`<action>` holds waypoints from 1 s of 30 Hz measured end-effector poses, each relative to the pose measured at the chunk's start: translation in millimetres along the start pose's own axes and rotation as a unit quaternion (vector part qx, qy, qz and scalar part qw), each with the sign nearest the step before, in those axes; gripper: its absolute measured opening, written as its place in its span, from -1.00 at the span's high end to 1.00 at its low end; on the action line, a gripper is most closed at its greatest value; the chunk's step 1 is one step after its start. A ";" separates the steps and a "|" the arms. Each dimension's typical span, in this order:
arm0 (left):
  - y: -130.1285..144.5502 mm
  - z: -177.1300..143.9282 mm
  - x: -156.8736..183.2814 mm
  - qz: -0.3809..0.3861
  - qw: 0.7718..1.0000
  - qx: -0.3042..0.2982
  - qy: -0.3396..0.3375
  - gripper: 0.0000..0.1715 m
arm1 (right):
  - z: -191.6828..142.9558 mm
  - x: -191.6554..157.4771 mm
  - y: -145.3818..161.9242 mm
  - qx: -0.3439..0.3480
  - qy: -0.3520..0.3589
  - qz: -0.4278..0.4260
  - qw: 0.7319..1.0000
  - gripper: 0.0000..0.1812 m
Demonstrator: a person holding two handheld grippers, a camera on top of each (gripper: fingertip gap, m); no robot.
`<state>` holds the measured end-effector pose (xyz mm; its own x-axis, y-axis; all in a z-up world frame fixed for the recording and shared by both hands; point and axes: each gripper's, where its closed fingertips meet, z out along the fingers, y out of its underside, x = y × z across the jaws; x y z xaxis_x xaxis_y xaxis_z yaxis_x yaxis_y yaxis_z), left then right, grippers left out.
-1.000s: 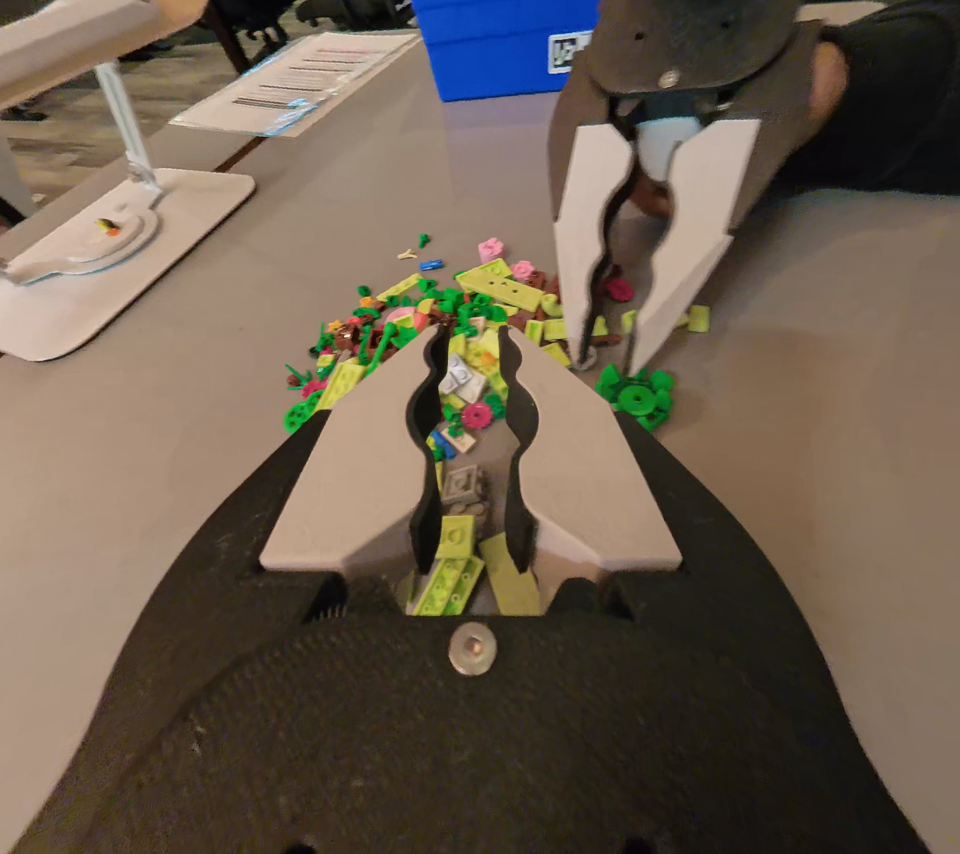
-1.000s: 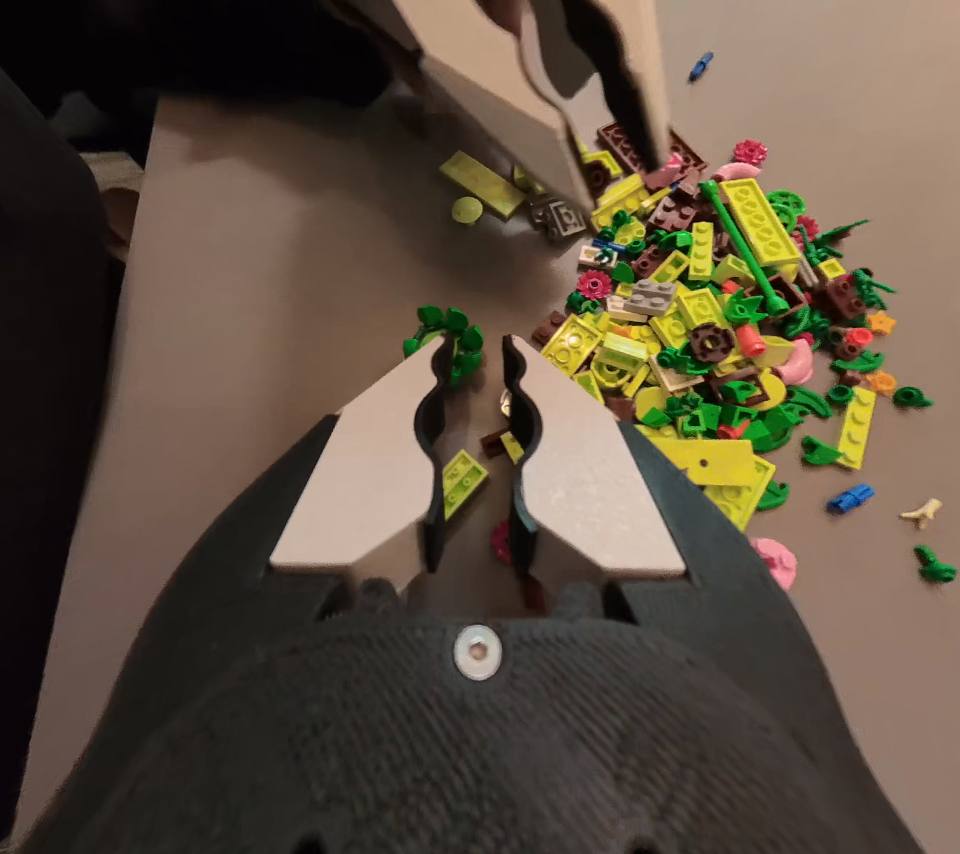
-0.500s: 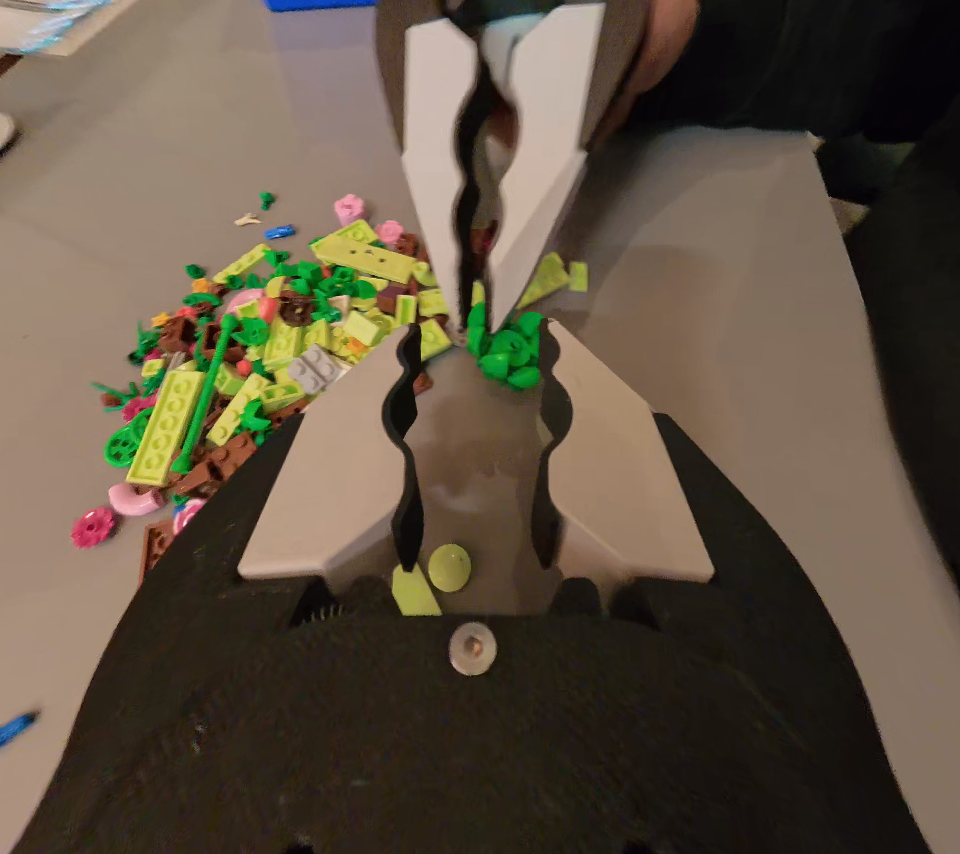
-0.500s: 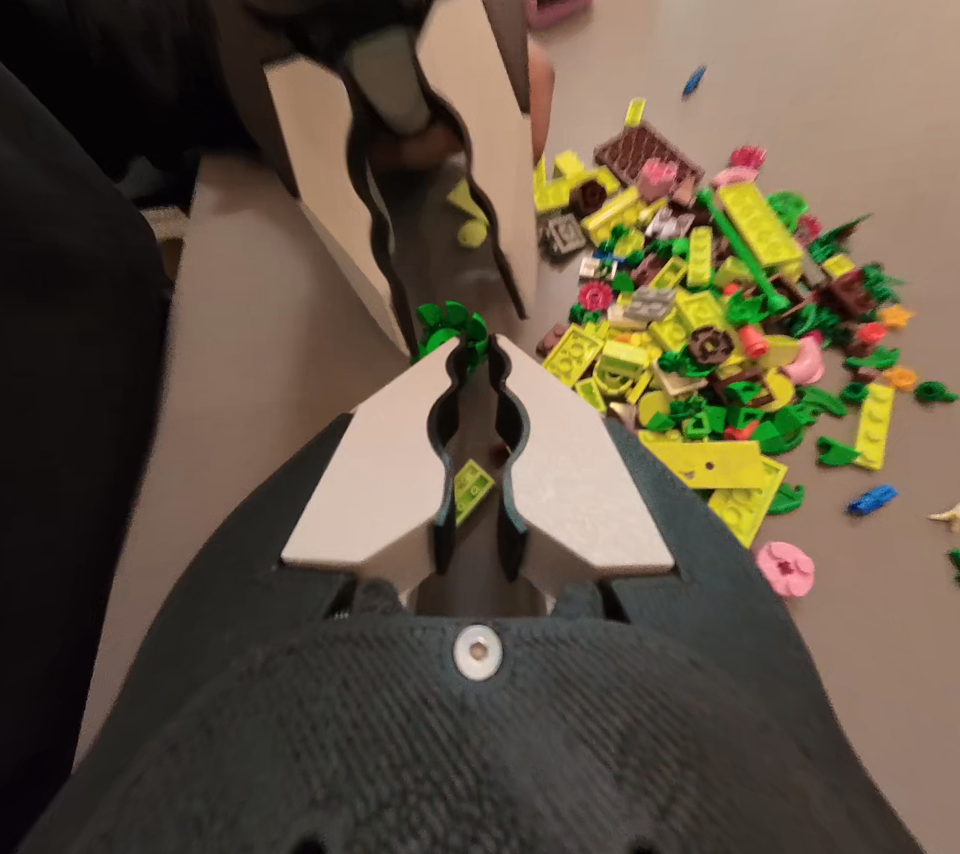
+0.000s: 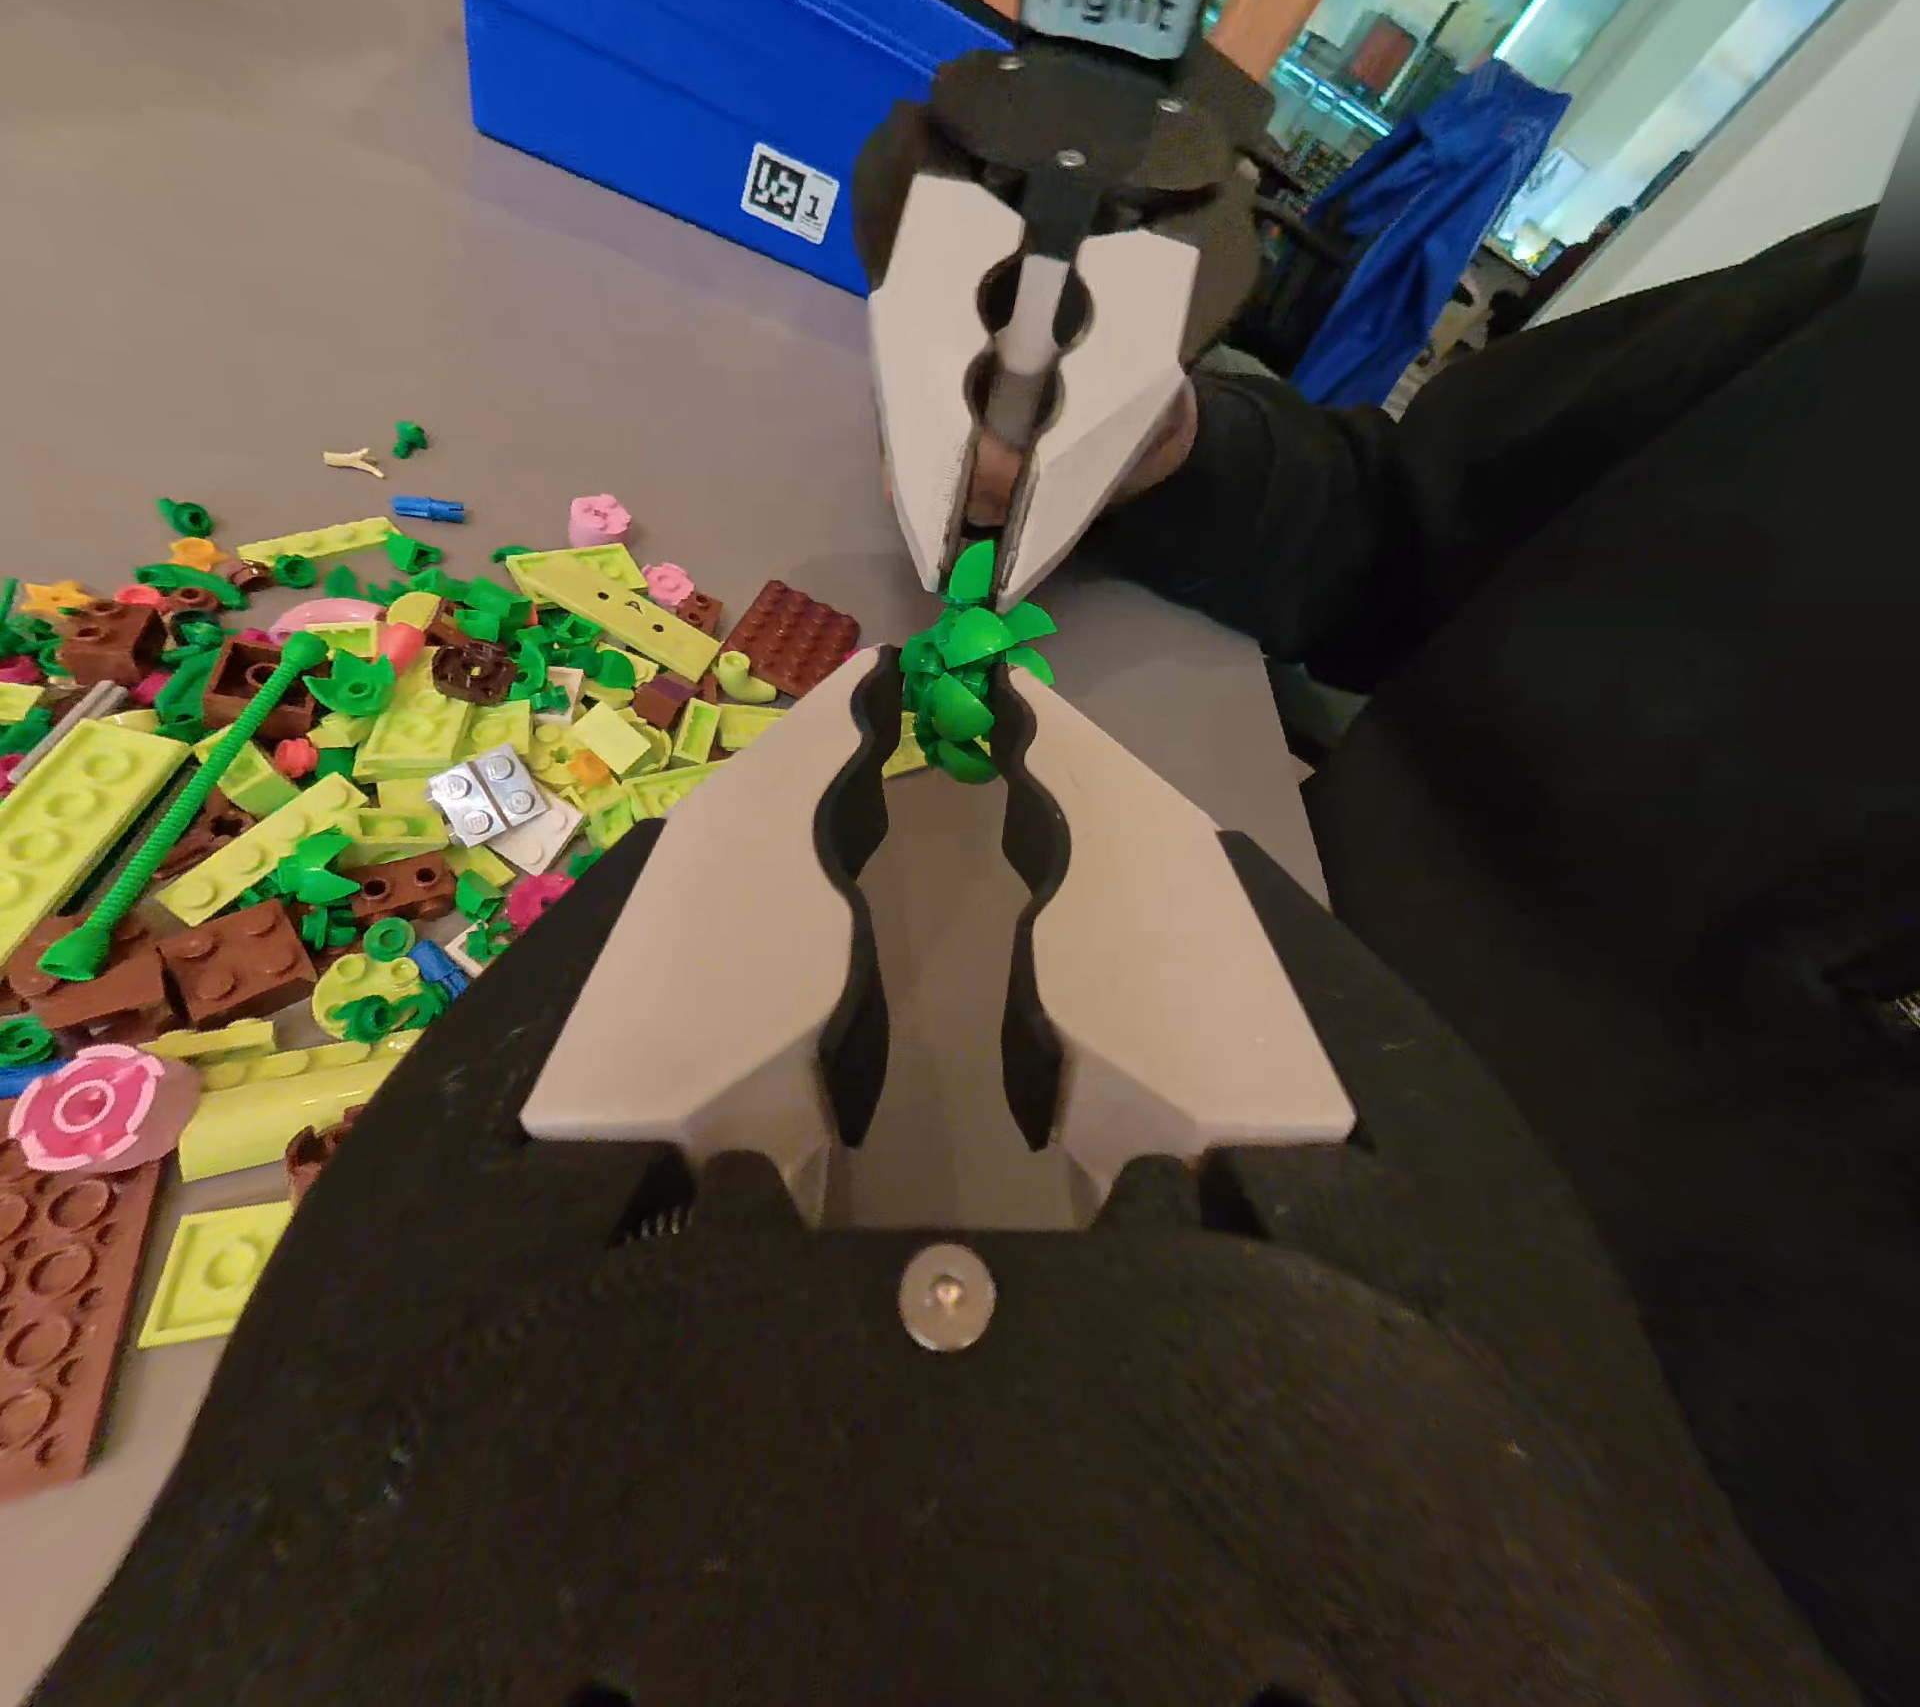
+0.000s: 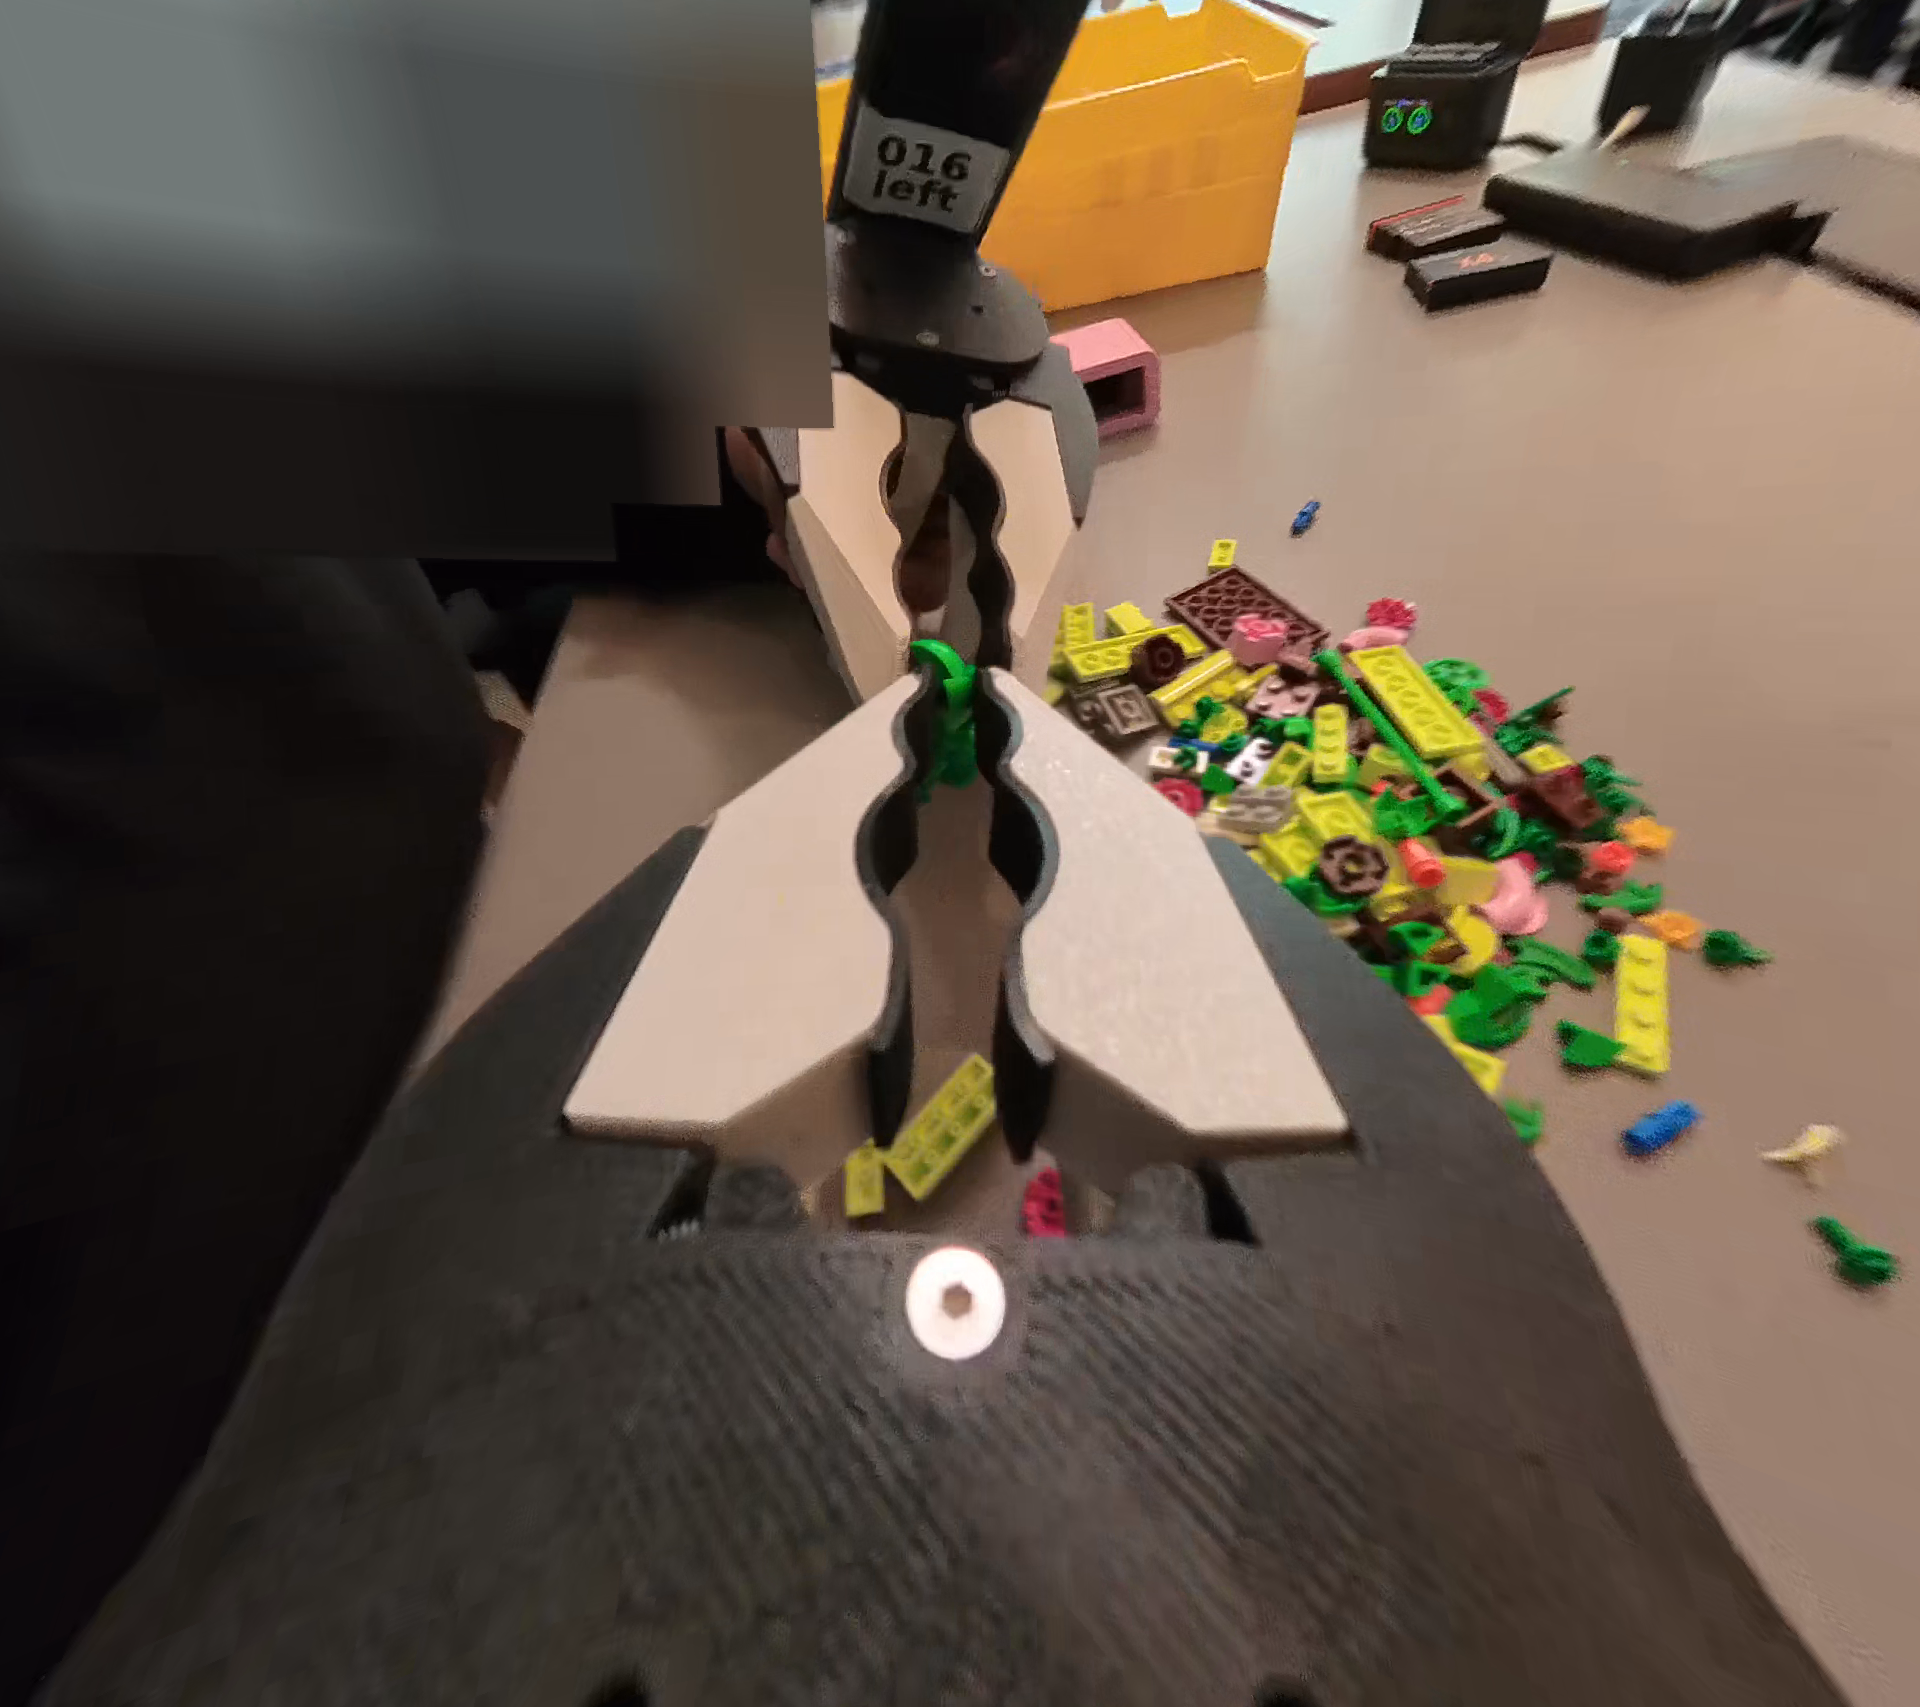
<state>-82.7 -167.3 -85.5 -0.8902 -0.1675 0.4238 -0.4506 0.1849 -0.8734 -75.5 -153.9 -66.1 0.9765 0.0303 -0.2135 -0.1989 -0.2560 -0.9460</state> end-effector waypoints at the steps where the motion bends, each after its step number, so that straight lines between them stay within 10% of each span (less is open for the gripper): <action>1: -1.3 -0.8 1.1 0.006 1.000 0.001 -0.001 0.83 | -0.7 -0.2 -1.2 0.012 -0.019 0.033 0.999 0.97; 9: 30.6 -1.3 -23.6 0.082 0.986 -0.103 -0.098 0.86 | -53.8 33.0 -45.0 0.224 -0.107 0.257 0.934 0.96; 15: 69.9 15.2 -2.2 0.074 0.975 -0.207 -0.037 0.84 | -51.8 44.5 -27.2 0.158 -0.044 0.205 0.965 0.96; 22: 57.0 10.2 -22.2 0.078 0.977 -0.176 -0.094 0.54 | -9.0 24.5 1.5 0.068 -0.064 0.199 0.976 0.96; 30: 2.2 -10.3 -41.0 0.230 0.941 -0.059 -0.242 0.84 | 3.8 28.0 2.7 0.054 0.026 0.107 0.992 0.96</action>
<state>-47.9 -150.1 -102.3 -0.8708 -0.4589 -0.1765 -0.0549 0.4475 -0.8926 -49.0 -150.0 -75.6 0.9137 -0.0642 -0.4013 -0.4064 -0.1452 -0.9021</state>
